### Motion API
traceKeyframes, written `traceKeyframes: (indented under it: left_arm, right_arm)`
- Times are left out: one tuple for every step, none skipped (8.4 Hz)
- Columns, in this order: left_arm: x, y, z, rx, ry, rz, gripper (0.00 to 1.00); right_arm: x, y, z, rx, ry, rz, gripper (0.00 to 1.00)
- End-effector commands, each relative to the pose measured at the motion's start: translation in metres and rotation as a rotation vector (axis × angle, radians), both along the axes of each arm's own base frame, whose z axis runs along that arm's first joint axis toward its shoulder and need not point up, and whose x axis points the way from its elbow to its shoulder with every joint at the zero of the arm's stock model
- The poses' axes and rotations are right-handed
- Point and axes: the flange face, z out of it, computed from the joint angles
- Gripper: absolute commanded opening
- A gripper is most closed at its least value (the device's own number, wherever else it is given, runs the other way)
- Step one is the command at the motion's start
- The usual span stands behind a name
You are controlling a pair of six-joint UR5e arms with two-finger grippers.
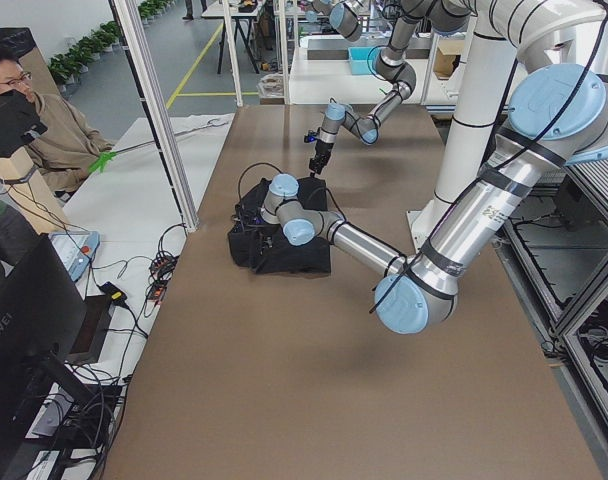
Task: Fold clothes
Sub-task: 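Grasp the folded shirt's corner nearest the right gripper and drag it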
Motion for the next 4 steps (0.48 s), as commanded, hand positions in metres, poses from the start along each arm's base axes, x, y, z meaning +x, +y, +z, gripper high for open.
traceKeyframes:
  left_arm:
    - [0.0004,0.0011,-0.0048,0.004,0.006,-0.001,0.73]
    - [0.0005,0.0012,-0.0047,0.002,0.007,-0.001,0.73]
    - [0.0004,0.0011,-0.0046,0.001,0.007,-0.003,0.73]
    - [0.0002,0.0014,-0.0054,0.001,0.008,-0.004,0.73]
  right_arm:
    - [-0.0107,0.0078,0.0036,-0.016,0.003,0.006,0.5]
    - [-0.0096,0.0077,0.0013,-0.026,-0.006,0.016,0.25]
    - [-0.009,0.0084,0.0006,-0.025,-0.008,0.015,0.0]
    - [-0.0079,0.0092,-0.004,-0.021,-0.016,0.015,0.0]
